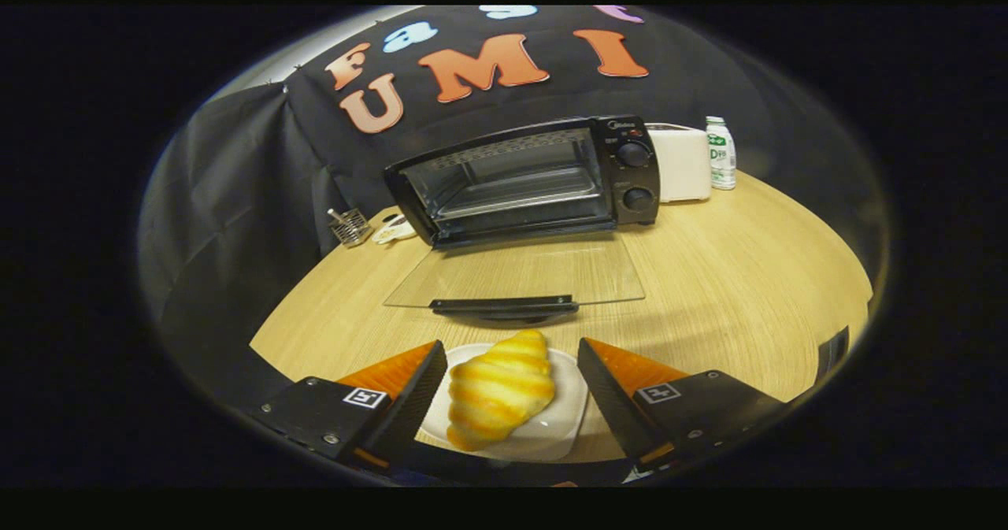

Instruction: Open the toaster oven, put the food inside, and close the toaster oven door.

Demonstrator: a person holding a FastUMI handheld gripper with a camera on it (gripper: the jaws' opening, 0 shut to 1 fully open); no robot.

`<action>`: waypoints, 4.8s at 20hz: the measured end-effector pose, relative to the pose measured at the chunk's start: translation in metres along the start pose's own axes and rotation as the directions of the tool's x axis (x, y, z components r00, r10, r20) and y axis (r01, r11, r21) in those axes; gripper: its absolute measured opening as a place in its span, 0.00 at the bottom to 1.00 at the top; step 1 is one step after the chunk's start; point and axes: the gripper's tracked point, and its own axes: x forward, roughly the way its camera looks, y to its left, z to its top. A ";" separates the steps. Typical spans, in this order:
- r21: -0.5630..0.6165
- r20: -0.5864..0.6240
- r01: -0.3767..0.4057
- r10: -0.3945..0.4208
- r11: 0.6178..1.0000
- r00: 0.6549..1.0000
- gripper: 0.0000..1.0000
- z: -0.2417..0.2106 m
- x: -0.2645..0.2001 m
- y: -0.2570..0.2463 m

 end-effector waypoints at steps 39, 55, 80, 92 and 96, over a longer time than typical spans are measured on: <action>0.258 0.173 -0.380 0.345 0.888 0.923 0.76 0.088 0.054 0.074; 0.288 0.219 -0.271 0.212 0.919 0.952 0.76 0.183 0.159 0.037; 0.130 0.249 -0.032 -0.002 0.991 0.969 0.85 0.215 0.228 0.024; 0.021 0.272 -0.049 0.042 0.999 0.961 0.95 0.143 0.115 -0.009; -0.005 0.273 -0.018 0.019 1.000 0.962 0.95 0.110 0.073 -0.047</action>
